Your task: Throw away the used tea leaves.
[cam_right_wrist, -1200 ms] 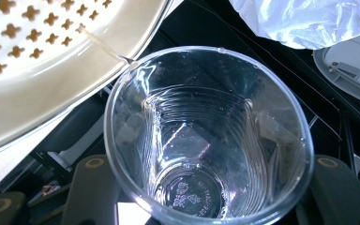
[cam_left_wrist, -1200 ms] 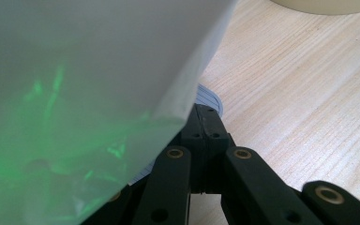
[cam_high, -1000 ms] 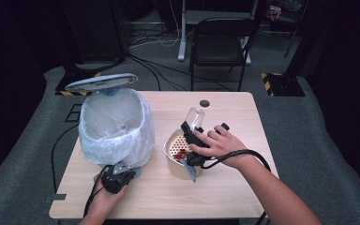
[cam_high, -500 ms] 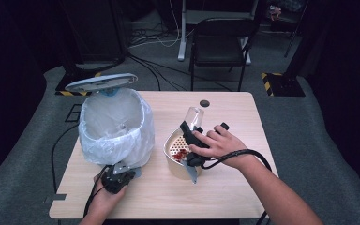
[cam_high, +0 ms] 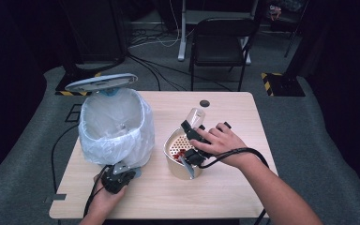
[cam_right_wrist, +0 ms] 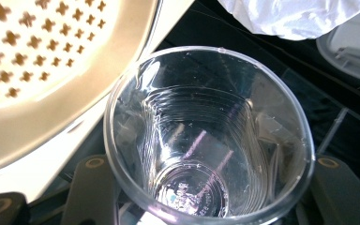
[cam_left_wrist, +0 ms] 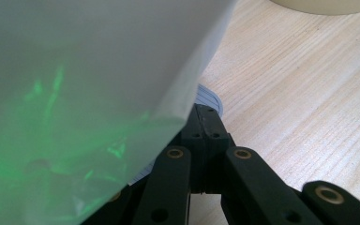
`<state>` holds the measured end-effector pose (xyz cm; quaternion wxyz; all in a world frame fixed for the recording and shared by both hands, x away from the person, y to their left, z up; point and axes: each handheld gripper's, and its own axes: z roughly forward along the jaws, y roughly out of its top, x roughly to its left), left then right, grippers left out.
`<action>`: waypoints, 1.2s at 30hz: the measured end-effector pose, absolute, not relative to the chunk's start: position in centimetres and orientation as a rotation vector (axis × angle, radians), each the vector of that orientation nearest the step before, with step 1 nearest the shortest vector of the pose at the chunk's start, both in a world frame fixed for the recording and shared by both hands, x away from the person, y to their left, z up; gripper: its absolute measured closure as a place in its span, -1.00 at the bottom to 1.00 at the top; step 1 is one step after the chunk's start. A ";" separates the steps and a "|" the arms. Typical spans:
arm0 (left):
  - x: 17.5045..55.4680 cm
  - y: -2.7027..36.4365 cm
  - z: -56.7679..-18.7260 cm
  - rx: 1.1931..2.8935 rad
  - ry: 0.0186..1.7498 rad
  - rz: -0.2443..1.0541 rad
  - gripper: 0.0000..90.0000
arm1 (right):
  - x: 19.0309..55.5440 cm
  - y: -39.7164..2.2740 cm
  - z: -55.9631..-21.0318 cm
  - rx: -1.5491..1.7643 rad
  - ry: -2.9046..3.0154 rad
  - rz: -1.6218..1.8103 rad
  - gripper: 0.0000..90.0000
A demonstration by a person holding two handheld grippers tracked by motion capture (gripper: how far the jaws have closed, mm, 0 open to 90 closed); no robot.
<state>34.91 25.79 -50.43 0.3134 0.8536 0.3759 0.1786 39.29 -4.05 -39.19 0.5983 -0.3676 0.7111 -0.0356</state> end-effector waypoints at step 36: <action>34.9 25.8 -50.4 2.249 0.992 0.471 1.00 | 42.7 -6.5 -32.9 -0.143 2.217 0.759 -0.03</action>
